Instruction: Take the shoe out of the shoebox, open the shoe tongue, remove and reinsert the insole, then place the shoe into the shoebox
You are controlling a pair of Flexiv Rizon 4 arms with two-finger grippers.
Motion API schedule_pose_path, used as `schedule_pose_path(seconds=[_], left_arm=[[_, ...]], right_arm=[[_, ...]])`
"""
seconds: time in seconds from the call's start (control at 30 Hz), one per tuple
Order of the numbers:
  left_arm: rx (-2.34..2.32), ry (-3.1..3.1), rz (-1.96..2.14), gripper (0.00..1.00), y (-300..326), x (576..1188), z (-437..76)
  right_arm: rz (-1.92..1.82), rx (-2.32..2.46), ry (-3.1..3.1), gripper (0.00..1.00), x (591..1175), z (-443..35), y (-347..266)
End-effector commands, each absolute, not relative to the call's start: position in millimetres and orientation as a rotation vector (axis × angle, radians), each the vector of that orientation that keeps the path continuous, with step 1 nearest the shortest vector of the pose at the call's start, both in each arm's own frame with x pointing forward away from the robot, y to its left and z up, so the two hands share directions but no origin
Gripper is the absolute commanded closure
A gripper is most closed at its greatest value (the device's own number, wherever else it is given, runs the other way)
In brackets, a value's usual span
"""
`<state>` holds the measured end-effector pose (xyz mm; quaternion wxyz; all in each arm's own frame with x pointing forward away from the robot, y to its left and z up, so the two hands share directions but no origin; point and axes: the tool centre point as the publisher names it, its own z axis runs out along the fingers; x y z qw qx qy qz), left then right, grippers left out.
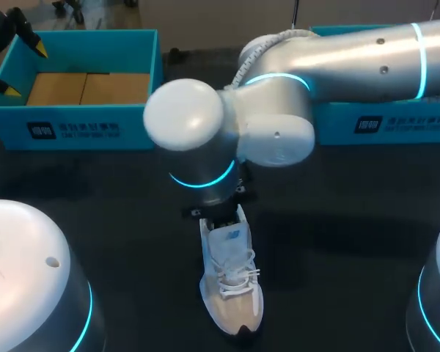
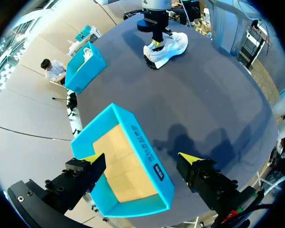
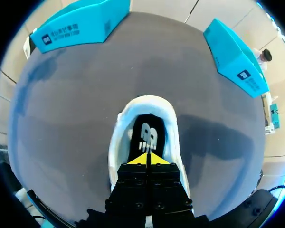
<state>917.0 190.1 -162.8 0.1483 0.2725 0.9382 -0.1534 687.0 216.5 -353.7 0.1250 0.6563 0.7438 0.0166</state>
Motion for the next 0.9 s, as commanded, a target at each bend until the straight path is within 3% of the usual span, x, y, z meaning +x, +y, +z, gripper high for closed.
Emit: schedule_pose_path(seconds=[0.03,0.9], left_arm=[[0.784,2.699,-0.436,0.0,190.1,916.4,-162.7],[0.784,2.699,-0.436,0.0,190.1,916.4,-162.7]], right_arm=[[0.096,2.04,1.984,1.0,681.3,-364.5,212.5],[-0.186,1.957,1.719,1.0,684.1,-411.4,195.0]])
